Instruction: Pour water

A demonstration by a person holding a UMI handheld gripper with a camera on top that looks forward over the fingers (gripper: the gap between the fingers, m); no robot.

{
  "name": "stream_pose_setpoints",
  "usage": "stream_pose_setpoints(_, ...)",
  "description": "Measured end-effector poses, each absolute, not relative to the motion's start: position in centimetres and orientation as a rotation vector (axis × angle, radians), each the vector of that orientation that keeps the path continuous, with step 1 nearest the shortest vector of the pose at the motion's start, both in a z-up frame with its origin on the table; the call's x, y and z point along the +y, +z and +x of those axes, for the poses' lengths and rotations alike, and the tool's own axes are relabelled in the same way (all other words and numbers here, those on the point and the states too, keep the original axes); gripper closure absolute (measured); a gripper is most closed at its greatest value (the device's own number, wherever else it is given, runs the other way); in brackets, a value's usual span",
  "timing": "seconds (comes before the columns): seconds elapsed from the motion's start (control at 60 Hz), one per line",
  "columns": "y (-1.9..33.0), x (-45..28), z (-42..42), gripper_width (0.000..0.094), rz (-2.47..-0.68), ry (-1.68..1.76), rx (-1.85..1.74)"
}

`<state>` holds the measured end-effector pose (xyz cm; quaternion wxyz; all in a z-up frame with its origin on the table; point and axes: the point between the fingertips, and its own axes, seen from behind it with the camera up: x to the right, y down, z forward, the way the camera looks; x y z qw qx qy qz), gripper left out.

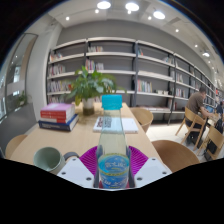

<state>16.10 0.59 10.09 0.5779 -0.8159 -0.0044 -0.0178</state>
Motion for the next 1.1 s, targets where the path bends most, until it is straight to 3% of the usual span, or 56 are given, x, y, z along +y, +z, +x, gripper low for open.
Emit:
stream_pose_setpoints(0.167, 10.6, 0.2, 16.9, 0.0512, -1.834, 0.006, 0.106)
stream_pose_setpoints(0.317, 10.0, -0.1, 17.0, 0.0389, -1.87, -0.021, 0.102)
stream_pose_setpoints(0.417, 8.2, -1.3, 17.5, 0.0213, -1.973, -0.082, 0.089)
stream_pose_setpoints(0.483, 7.6, -2.2, 17.5, 0.017, -2.007, -0.103, 0.078)
stream_pose_setpoints(0.8, 4.3, -13.4, 12.8, 0.0171, -2.214, -0.152, 0.052)
stream_pose_setpoints(0.95, 5.7, -17.2, 5.6, 0.0166, -2.234, -0.067, 0.018)
stream_pose_setpoints(1.1, 9.7, -18.9, -0.9, 0.0167, -2.197, -0.006, -0.034)
